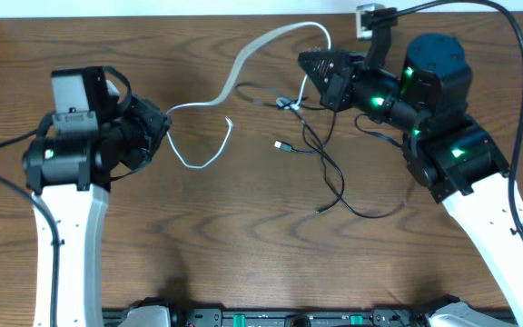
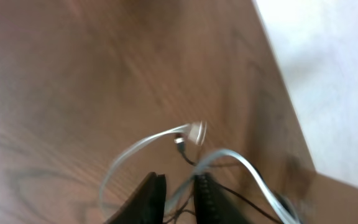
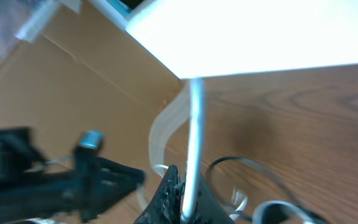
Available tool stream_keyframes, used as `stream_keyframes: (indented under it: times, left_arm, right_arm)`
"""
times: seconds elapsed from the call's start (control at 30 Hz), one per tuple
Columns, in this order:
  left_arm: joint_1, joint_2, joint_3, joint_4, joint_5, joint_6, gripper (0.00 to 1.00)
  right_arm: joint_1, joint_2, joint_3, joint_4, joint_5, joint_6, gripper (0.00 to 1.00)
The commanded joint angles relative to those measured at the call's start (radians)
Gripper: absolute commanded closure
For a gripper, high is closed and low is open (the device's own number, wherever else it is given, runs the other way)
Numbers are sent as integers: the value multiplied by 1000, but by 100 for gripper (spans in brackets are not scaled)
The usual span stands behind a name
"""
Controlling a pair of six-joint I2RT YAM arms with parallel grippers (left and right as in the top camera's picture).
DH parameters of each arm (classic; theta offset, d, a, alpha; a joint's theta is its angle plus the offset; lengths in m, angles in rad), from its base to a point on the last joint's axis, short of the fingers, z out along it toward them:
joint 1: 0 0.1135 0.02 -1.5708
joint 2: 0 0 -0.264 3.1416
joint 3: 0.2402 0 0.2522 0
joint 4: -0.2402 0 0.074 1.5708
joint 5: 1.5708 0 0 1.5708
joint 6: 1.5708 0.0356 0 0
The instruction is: Untangle cables
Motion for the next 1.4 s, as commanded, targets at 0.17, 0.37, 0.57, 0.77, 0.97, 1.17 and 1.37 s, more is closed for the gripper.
stream_keyframes:
  times: [0.17,0.37,0.57,0.77,0.97,1.17,1.37]
  left_arm:
    - [1,92,8,-55,0,56,52]
    - [0,94,8,-53,118,111,51]
    - [-39,94,8,-53,328,137,51]
    - [-131,94,8,-48,395,136,51]
    - [-230,96,8,-23,350,137,51]
    - [-315,96,8,42,352,131,51]
    - [-371,98,8,105,290,124,51]
  right_arm:
    - [-3,-24,9,80,17,106,99]
    - [-1,7,9,-68,76,162,99]
    - [17,42,9,-28,24,329,99]
    - [53,44,9,-8,35,329,99]
    - [91,44,9,38,49,328,99]
    - [103,44,9,21,55,328,99]
    - [103,44,9,22,45,349,99]
